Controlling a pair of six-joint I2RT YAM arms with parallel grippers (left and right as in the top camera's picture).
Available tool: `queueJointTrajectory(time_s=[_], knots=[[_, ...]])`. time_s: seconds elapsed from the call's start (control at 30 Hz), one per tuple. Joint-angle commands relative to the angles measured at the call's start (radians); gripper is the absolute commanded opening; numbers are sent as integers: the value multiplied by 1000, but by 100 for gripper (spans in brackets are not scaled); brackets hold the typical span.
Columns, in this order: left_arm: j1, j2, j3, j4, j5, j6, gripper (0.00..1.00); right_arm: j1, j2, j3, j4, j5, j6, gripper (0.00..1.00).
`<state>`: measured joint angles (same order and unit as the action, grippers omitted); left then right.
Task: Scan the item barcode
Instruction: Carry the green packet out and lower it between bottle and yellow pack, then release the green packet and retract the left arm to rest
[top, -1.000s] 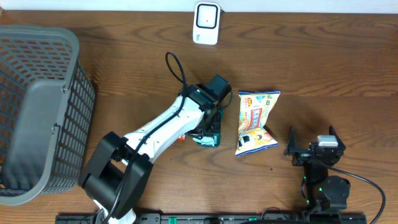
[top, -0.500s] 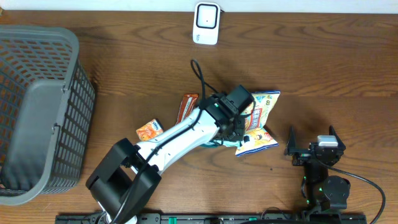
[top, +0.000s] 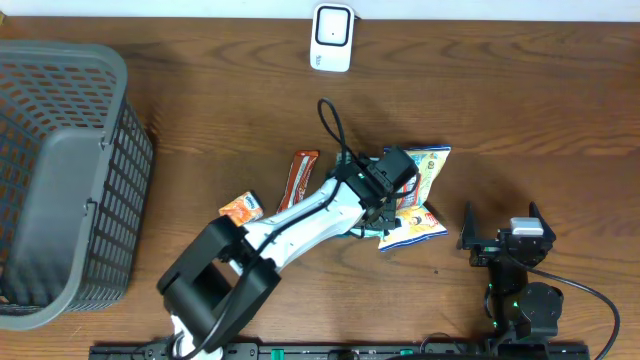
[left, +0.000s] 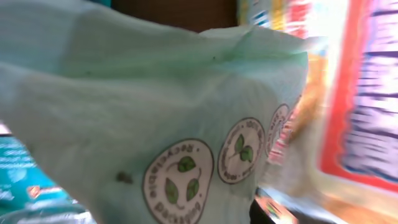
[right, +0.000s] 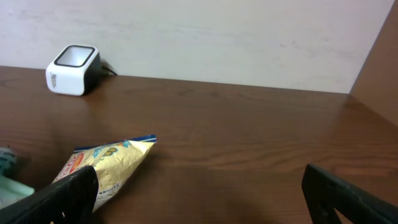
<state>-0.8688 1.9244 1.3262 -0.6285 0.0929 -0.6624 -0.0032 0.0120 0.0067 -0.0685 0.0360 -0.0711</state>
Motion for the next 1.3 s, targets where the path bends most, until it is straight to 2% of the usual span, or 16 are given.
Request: queueJointTrajectory(time_s=[0.0,0.17,0.2,0.23,0.27,0.4,0.47,0.5,0.53,0.6,0.67,0.83,0.97,1.07,1.23,1.27], knots=[[-3,60,-1,-6,-26,-25,15,2,-4,-1,-3,-2,-12,99],[-3,95,0,-52,-19,-115,17,2,-4,-1,-3,-2,-12,99],[-3,91,0,-51,-14,-114,24,2,-4,-1,-3,-2,-12,99],[-3,85,0,-51,-14,-114,27,2,-4,-1,-3,-2,-12,99],[-3,70,0,-53,-15,-108,37,2,-4,-1,-3,-2,-12,99],[-3,-5,8,-66,-16,-55,69,2,-4,-1,-3,-2,-12,99],[-3,-44,14,-66,-20,-26,74,2,-4,-1,-3,-2,-13,99],[-3,-68,19,-67,-35,-13,84,2,-4,-1,-3,-2,-13,99],[-3,-89,25,-66,-51,1,88,2,-4,-1,-3,-2,-13,99],[-3,-135,40,-66,-92,27,90,2,-4,-1,-3,-2,-13,99],[1,-211,74,-51,-220,93,99,2,-4,-1,-3,-2,-13,99],[5,-352,120,58,-482,266,98,2,-4,-1,-3,-2,-13,99],[5,-475,131,245,-669,455,98,2,-4,-1,-3,-2,-13,99],[5,-544,131,347,-720,642,98,2,-4,-1,-3,-2,-12,99],[5,-615,131,425,-752,1033,98,2,-4,-1,-3,-2,-13,99],[7,-622,131,451,-762,1066,98,2,-4,-1,-3,-2,-12,99]])
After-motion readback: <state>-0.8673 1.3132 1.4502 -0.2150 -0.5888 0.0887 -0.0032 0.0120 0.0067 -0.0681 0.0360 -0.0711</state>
